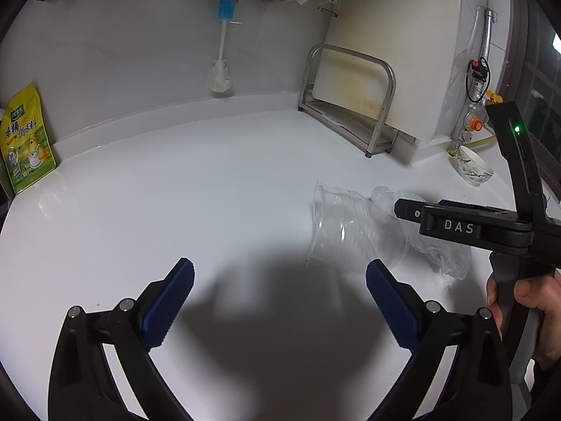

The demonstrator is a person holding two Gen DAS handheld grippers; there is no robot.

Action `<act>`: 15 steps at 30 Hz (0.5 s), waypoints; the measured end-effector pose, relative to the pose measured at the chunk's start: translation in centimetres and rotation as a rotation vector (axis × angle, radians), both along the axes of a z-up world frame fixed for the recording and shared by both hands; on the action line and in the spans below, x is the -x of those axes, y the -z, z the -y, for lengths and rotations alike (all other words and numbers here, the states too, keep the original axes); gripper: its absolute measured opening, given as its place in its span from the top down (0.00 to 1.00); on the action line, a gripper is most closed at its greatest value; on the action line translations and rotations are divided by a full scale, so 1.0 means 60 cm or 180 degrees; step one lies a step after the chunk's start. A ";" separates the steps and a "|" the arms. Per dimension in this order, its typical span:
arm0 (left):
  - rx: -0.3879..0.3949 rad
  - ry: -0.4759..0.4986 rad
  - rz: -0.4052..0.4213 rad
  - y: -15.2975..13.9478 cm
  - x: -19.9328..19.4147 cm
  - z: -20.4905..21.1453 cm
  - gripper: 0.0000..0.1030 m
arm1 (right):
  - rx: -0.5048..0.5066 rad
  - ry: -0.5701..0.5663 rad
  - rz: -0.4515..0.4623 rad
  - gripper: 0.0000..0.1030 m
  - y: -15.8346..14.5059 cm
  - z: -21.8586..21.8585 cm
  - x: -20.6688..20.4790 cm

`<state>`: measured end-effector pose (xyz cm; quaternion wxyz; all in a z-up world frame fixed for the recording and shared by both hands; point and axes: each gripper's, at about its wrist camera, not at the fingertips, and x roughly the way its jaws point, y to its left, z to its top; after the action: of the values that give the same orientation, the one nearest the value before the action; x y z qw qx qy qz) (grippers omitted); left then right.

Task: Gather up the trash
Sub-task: 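Close the right tool on the crumpled clear plastic bag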

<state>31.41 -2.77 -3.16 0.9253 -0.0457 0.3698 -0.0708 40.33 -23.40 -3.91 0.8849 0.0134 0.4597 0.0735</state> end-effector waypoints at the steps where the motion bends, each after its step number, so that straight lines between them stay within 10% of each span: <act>1: 0.0009 -0.0002 -0.0004 0.000 -0.001 -0.001 0.06 | -0.0010 -0.0019 -0.0054 0.43 0.005 0.001 -0.002; 6: 0.0010 -0.0014 -0.0008 -0.001 -0.004 -0.001 0.06 | -0.0040 -0.0067 -0.0103 0.71 0.012 0.005 0.003; 15: -0.0029 0.0137 0.0094 -0.013 -0.010 -0.005 0.06 | -0.0239 0.0052 0.0056 0.76 -0.015 0.070 0.054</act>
<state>32.00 -2.48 -2.38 0.9291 -0.0326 0.3574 -0.0896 37.07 -27.62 -3.03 0.8884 0.0498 0.4487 0.0835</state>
